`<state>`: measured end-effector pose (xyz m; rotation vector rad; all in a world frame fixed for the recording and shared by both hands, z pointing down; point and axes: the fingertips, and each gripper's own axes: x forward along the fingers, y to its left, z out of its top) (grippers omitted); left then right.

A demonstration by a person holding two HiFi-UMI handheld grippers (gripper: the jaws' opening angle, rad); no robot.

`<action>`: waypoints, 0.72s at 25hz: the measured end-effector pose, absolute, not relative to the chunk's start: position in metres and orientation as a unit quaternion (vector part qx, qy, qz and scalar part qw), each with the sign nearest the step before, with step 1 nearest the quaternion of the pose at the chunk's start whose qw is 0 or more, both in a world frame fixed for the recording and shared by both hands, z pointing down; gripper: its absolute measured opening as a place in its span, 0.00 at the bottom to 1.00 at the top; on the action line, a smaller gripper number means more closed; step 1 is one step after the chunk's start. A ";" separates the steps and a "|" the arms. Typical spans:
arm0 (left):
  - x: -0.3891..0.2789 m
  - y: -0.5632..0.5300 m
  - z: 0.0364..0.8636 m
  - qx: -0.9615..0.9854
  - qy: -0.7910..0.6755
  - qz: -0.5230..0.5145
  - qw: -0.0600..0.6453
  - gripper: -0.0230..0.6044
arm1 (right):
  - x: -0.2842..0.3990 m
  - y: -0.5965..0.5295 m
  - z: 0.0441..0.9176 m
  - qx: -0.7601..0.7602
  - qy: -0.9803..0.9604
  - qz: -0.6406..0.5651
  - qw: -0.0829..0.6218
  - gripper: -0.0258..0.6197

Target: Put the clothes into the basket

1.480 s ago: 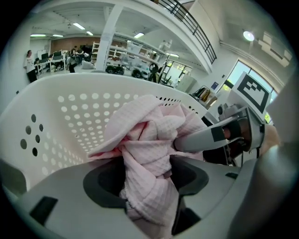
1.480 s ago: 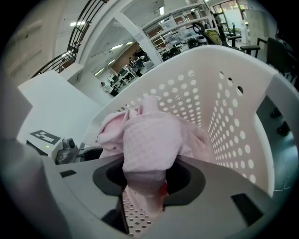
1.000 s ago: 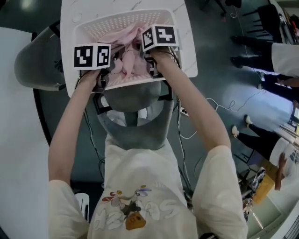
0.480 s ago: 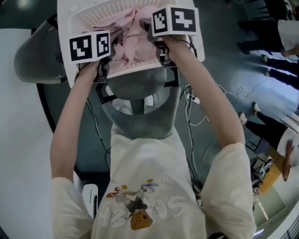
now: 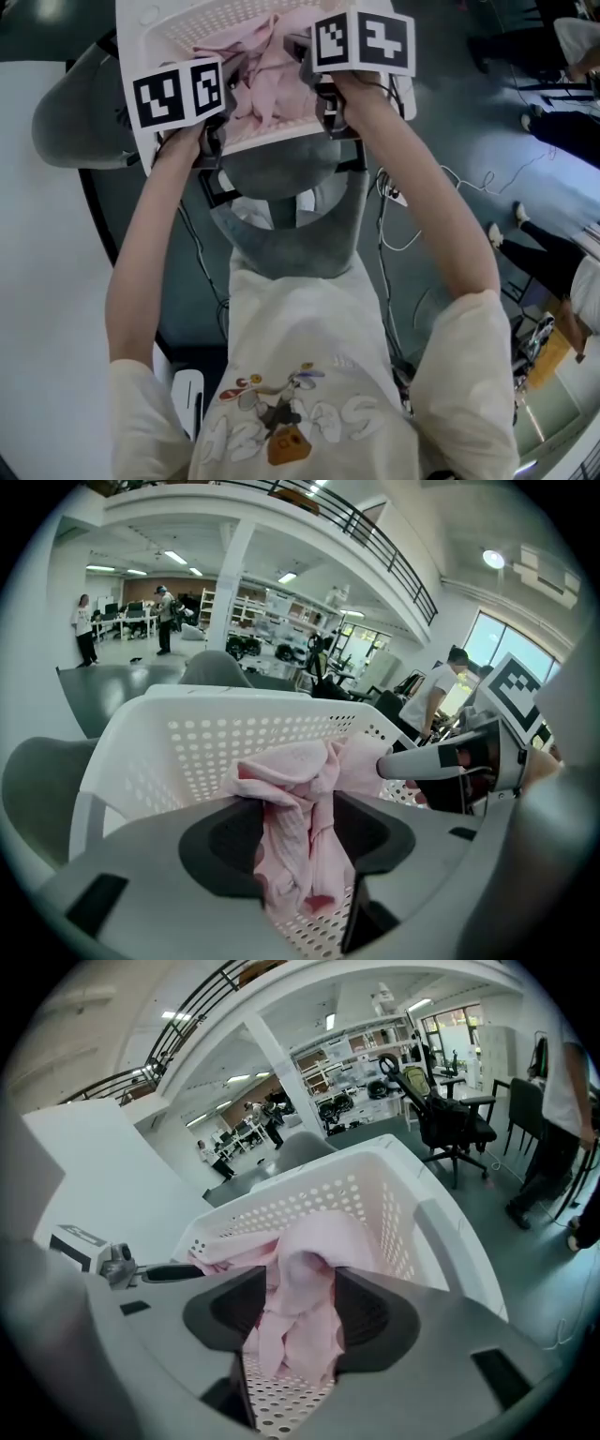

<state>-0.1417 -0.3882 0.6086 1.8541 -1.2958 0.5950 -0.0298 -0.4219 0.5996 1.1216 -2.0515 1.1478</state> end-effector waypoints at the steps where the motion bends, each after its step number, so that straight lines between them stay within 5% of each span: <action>1: -0.142 -0.388 0.608 0.729 -0.512 0.233 0.391 0.40 | -0.030 -0.421 0.599 0.411 -0.759 0.431 0.263 0.38; 7: -0.141 -0.377 0.612 0.722 -0.512 0.224 0.408 0.15 | -0.041 -0.405 0.593 0.347 -0.768 0.479 0.245 0.38; 10: -0.141 -0.385 0.608 0.724 -0.515 0.225 0.401 0.12 | -0.044 -0.409 0.586 0.341 -0.781 0.460 0.250 0.35; 13: -0.143 -0.393 0.612 0.719 -0.523 0.227 0.399 0.12 | -0.048 -0.415 0.587 0.345 -0.782 0.455 0.252 0.14; 18: -0.154 -0.415 0.644 0.692 -0.537 0.241 0.418 0.12 | -0.063 -0.435 0.628 0.337 -0.759 0.455 0.321 0.10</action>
